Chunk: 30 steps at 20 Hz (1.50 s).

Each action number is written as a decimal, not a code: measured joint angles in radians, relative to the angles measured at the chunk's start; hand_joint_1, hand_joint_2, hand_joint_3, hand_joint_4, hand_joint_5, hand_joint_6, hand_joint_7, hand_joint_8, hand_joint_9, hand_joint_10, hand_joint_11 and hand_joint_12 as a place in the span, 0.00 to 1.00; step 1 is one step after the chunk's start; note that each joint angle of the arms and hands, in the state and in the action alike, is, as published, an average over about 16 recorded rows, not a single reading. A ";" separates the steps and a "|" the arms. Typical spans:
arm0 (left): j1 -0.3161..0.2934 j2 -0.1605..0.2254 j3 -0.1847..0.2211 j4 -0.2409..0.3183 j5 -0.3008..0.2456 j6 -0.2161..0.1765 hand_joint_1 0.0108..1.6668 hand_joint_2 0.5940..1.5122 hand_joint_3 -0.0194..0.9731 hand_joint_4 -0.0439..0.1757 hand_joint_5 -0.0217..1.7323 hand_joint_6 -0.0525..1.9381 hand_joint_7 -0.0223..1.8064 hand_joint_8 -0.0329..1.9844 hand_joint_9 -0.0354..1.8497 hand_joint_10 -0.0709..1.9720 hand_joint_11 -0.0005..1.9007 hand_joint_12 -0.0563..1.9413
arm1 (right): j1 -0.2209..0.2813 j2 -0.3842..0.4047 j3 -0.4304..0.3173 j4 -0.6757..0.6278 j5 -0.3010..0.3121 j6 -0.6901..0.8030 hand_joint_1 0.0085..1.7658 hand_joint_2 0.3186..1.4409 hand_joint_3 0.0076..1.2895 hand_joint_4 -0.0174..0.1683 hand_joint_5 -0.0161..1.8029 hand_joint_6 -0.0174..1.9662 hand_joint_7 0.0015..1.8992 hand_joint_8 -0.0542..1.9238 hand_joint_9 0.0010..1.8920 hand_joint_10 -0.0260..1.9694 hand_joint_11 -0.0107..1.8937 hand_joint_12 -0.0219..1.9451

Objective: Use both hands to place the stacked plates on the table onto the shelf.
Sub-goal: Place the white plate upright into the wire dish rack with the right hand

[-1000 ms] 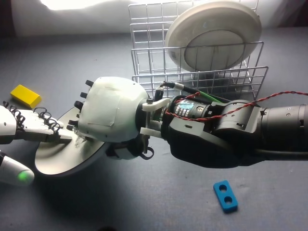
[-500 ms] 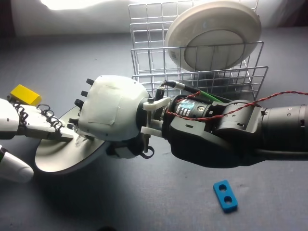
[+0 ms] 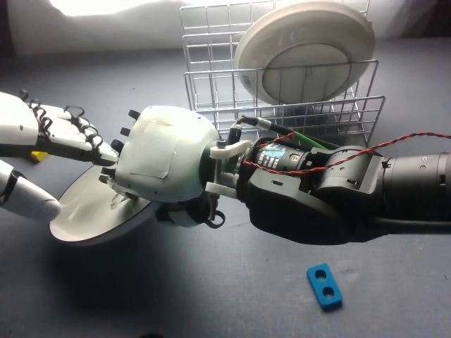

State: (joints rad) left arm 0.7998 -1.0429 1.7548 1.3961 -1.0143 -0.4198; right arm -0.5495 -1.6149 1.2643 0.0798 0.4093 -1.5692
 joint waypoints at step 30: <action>-0.112 0.026 0.048 0.056 -0.020 0.028 0.00 0.60 0.03 0.20 0.10 0.04 0.10 0.02 0.10 0.04 0.01 0.13 | 0.208 0.487 -0.515 0.092 -0.107 0.119 0.66 0.62 0.00 0.21 0.54 0.46 0.58 0.44 0.69 0.02 0.45 0.63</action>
State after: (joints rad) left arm 0.6881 -1.0168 1.8026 1.4517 -1.0346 -0.3920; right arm -0.3419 -1.1278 0.7490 0.1715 0.3019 -1.4501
